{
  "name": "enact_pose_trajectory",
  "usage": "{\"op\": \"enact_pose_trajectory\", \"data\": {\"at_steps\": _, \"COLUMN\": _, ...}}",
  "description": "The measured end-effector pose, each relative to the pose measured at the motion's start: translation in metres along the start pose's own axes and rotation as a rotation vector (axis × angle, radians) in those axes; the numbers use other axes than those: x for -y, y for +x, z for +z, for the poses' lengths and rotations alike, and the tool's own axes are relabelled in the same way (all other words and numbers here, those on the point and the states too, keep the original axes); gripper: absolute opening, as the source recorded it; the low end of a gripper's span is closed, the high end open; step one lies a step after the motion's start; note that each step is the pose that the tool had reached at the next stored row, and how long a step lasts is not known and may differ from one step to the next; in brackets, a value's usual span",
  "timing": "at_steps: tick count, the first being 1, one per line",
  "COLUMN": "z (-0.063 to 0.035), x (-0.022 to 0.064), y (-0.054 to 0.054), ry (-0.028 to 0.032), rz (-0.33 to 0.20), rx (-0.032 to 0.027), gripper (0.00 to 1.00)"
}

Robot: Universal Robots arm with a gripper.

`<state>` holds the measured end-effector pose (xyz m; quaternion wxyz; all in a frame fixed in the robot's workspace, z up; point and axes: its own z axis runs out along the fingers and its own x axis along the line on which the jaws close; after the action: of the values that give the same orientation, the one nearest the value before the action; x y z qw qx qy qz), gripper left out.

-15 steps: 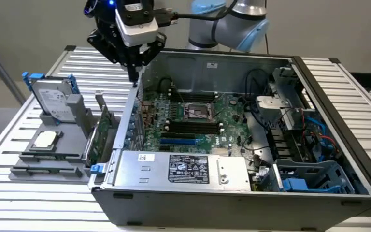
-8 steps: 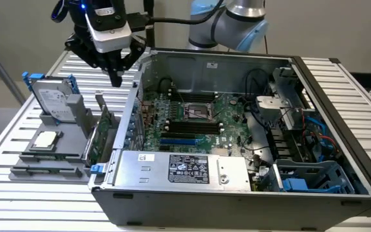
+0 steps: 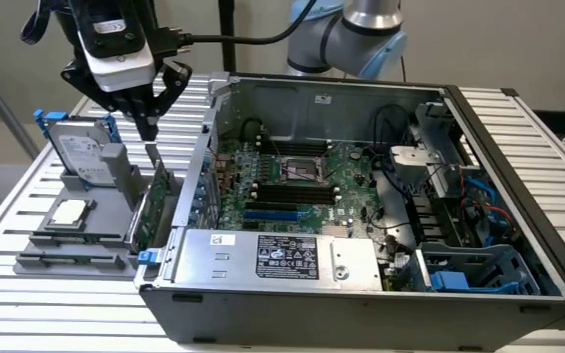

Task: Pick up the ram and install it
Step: 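Reach for the ram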

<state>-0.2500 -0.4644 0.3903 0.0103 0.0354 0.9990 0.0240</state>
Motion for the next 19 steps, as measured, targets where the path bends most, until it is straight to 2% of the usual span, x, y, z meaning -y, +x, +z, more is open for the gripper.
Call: {"op": "enact_pose_trajectory", "data": {"at_steps": 19, "z": 0.0151, "x": 0.0215, "y": 0.08, "ry": 0.0015, "rz": 0.0, "rx": 0.0001, "gripper": 0.0}}
